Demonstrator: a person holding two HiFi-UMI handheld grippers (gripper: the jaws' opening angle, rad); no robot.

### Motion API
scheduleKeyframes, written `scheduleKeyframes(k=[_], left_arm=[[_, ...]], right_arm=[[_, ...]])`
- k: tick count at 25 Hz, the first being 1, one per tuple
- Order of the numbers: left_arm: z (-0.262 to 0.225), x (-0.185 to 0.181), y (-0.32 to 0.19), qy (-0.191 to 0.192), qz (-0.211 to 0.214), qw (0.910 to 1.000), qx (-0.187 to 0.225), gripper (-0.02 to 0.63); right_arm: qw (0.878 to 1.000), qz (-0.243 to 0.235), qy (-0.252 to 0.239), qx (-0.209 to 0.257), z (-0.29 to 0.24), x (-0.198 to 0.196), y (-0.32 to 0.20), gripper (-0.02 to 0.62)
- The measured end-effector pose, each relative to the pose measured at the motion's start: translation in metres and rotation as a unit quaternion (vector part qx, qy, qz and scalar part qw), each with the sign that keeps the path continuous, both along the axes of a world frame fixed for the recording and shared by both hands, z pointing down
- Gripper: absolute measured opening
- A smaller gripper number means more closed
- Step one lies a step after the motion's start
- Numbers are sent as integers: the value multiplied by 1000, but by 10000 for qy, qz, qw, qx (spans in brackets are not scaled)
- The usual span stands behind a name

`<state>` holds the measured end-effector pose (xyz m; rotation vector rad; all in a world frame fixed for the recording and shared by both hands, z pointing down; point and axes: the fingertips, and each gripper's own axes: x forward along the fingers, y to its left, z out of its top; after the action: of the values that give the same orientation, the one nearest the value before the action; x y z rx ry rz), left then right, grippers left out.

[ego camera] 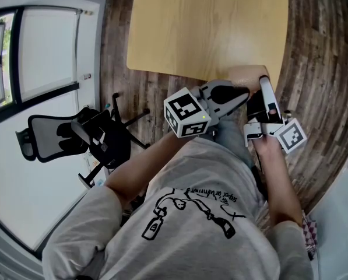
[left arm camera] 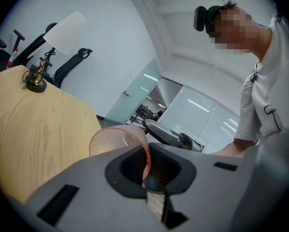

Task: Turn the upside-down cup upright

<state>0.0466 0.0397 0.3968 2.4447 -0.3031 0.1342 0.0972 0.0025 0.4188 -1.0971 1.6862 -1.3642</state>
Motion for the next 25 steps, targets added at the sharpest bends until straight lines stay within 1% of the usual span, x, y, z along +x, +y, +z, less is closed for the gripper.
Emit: scheduleKeyframes(k=[2, 7, 9, 14, 25], left_arm=[[2, 0, 1, -57, 6, 10000, 1, 21], [4, 2, 3, -198, 65, 9998, 59, 21], [4, 2, 3, -229, 85, 9997, 76, 21], [6, 0, 4, -360, 123, 9992, 110, 21], [25, -11, 1, -971, 283, 9949, 19, 21]], right_arm=[[9999, -27, 155, -16, -1, -1, 0, 308], [9963, -169, 837, -9, -1, -2, 2, 308], [9950, -171, 989, -18, -1, -1, 3, 308], [9936, -127, 1123, -47, -1, 1, 5, 308], [9916, -58, 1289, -99, 1, 6, 5, 308]])
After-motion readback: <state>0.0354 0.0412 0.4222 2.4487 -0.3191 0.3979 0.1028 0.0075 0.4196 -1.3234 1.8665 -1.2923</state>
